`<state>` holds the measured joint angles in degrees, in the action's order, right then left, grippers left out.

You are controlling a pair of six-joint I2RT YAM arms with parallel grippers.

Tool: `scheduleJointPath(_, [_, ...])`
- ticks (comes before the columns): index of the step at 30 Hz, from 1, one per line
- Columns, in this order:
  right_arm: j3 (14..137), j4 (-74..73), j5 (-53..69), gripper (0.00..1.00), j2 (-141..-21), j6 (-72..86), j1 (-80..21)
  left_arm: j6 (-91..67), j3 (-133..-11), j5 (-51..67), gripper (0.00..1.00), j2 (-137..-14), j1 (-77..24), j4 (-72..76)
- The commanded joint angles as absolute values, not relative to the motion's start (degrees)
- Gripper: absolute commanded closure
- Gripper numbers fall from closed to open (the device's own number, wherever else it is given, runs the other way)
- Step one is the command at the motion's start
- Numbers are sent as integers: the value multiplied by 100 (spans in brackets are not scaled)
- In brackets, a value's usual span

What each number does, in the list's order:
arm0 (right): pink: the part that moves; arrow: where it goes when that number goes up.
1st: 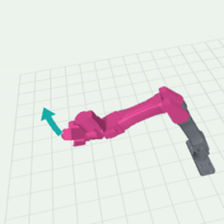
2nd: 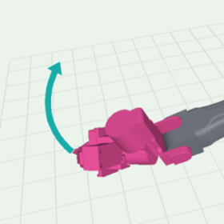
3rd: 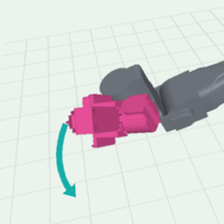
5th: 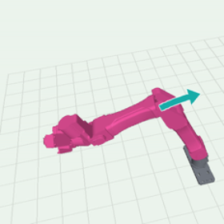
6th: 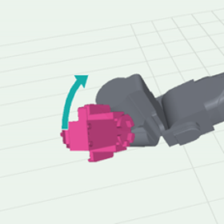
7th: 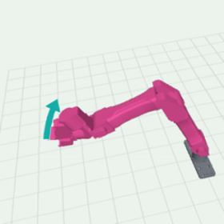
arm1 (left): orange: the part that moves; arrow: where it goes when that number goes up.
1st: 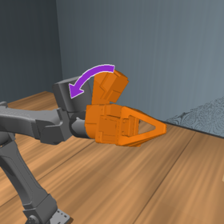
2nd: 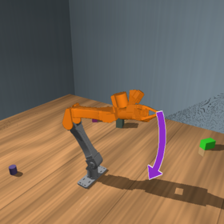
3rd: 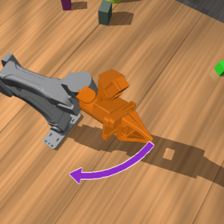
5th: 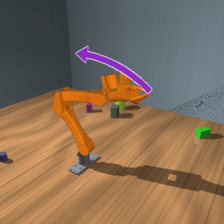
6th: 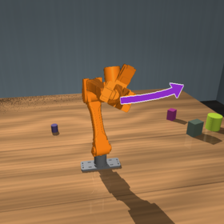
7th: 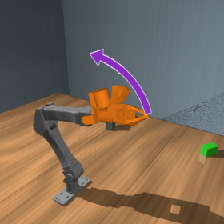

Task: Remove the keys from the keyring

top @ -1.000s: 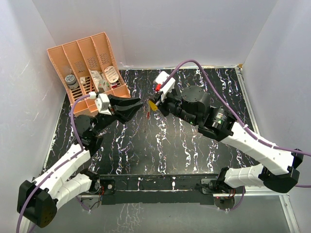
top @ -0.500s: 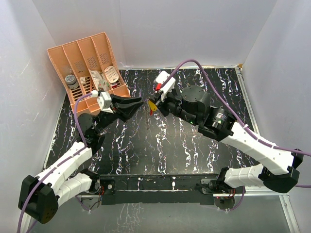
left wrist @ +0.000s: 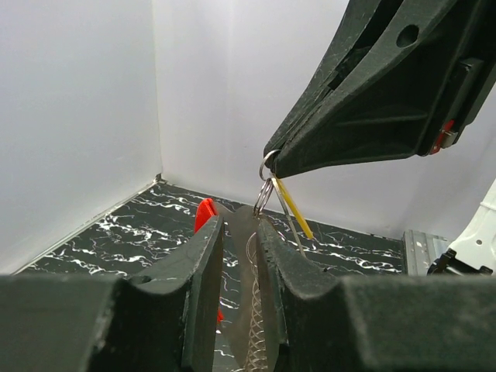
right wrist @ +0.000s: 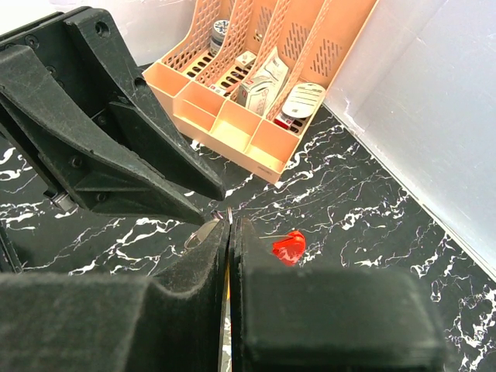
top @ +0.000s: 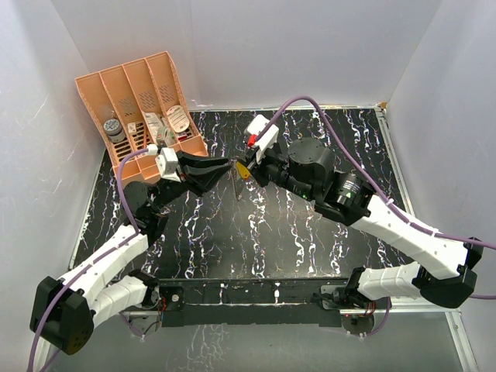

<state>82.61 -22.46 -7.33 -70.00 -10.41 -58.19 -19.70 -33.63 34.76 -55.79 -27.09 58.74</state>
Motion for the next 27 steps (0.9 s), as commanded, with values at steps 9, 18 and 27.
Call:
scheduleJointPath(9, [8298,-1863,-675,100,-6857,-1020,-5849,-2221,-3542,3653,78,-5746,-2698,6506])
scheduleJointPath(18, [8287,-1863,-665,100,-6867,-1020,-5853,-2347,-3583,3661,78,-5841,-2698,6695])
scheduleJointPath(27, [8281,-1872,-629,100,-6879,-1020,-5854,-2584,-3616,3729,78,-6001,-2707,7080])
